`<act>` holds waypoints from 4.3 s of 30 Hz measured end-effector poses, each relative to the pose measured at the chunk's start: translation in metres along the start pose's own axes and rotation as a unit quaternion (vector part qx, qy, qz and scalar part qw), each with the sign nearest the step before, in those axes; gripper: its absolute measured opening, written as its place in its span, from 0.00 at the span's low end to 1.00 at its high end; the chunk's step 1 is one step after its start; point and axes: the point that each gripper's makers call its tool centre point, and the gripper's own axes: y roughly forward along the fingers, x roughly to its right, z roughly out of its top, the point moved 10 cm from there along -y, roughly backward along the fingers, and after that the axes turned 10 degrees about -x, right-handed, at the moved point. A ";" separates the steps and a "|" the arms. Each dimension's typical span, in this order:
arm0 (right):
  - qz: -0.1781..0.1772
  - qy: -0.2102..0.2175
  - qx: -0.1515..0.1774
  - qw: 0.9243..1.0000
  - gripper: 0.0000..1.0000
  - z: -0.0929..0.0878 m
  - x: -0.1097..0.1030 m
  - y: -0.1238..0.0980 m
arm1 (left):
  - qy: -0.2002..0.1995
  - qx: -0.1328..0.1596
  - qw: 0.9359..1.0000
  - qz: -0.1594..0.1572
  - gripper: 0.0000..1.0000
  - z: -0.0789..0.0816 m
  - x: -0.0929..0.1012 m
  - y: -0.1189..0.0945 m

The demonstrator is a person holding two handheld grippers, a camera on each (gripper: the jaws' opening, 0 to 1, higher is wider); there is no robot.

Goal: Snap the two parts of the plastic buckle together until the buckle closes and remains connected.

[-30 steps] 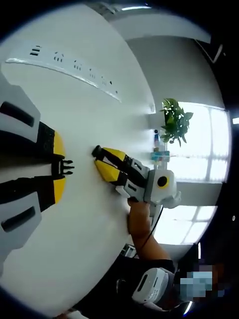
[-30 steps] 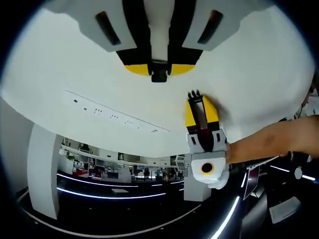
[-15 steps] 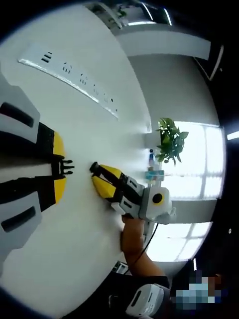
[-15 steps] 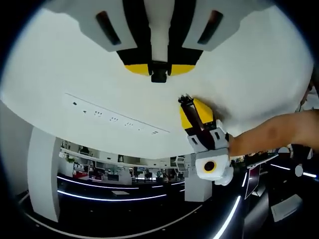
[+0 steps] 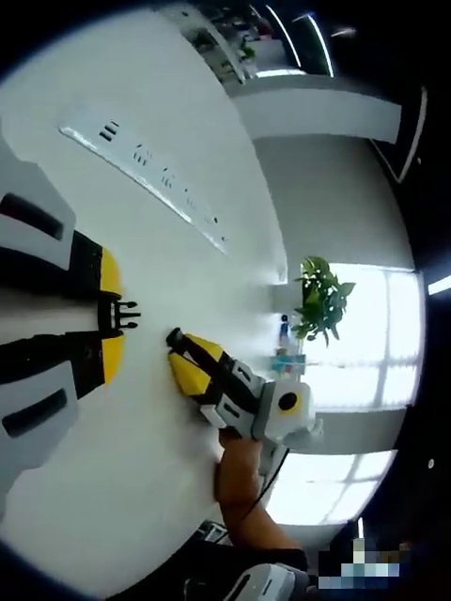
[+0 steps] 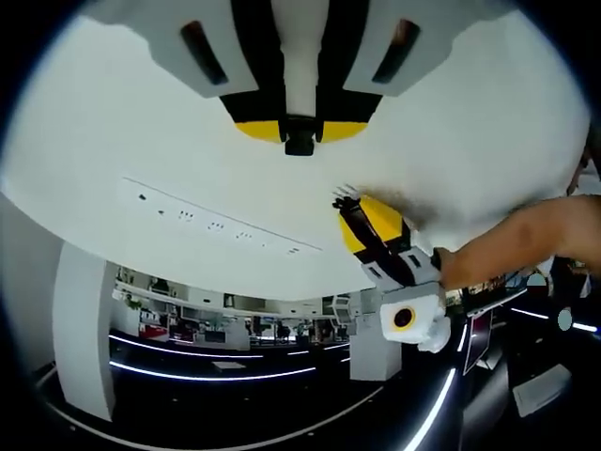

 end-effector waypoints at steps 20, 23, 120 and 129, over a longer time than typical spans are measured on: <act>-0.002 -0.012 0.006 1.000 0.10 0.005 -0.006 -0.006 | -0.114 0.012 0.988 0.107 0.11 -0.002 0.028 -0.026; -0.007 -0.011 0.009 1.000 0.10 0.006 -0.007 -0.009 | -0.121 0.010 0.986 0.116 0.11 -0.006 0.032 -0.026; -0.049 -0.005 0.036 0.998 0.10 -0.021 -0.064 -0.069 | -0.147 0.007 0.969 0.197 0.11 -0.031 0.144 -0.044; -0.052 -0.006 0.034 0.998 0.10 -0.027 -0.074 -0.077 | -0.142 0.005 0.971 0.194 0.11 -0.033 0.159 -0.045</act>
